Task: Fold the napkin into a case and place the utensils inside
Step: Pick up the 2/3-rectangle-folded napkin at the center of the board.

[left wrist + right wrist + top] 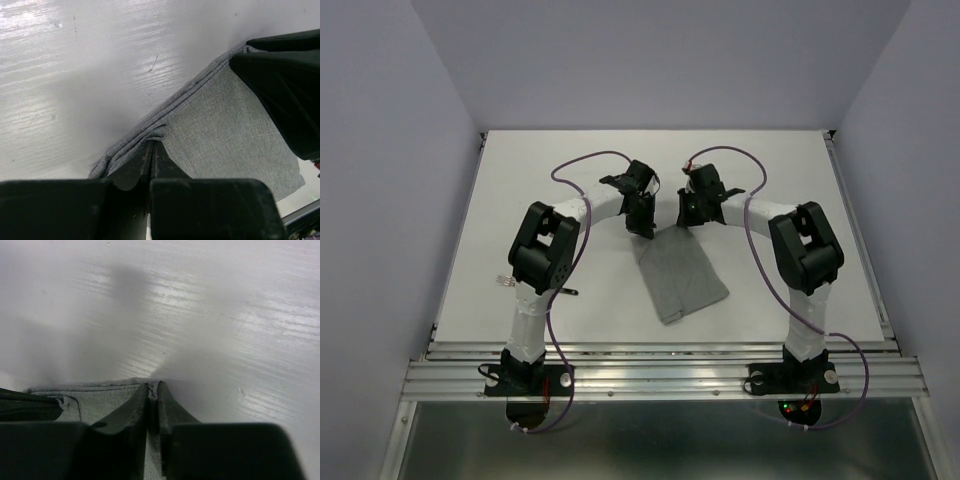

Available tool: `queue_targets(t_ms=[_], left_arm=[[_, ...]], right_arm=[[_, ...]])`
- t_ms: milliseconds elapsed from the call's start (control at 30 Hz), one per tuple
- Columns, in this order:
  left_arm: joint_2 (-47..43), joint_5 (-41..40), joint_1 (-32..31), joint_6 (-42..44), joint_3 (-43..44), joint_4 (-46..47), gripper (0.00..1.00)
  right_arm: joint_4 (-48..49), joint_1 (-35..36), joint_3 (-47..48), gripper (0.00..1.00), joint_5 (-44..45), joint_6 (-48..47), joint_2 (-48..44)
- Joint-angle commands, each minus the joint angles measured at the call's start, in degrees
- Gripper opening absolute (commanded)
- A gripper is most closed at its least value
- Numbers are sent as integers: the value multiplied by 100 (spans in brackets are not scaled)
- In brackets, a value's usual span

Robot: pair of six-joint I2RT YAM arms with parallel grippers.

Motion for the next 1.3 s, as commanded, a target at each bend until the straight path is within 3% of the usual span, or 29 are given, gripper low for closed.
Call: queue_targets(t_ms=[0, 67, 600, 1267], left_arm=[[188, -128, 24, 52, -122, -107, 0], [171, -163, 24, 35, -122, -133, 0], [267, -163, 24, 26, -61, -195, 0], [241, -190, 32, 17, -96, -212, 0]], right_arm=[[-313, 61, -61, 8, 53, -50, 147], [-217, 61, -158, 1, 123, 73, 32], [250, 298, -439, 1, 115, 680, -882], [338, 992, -352, 1, 54, 1540, -795]])
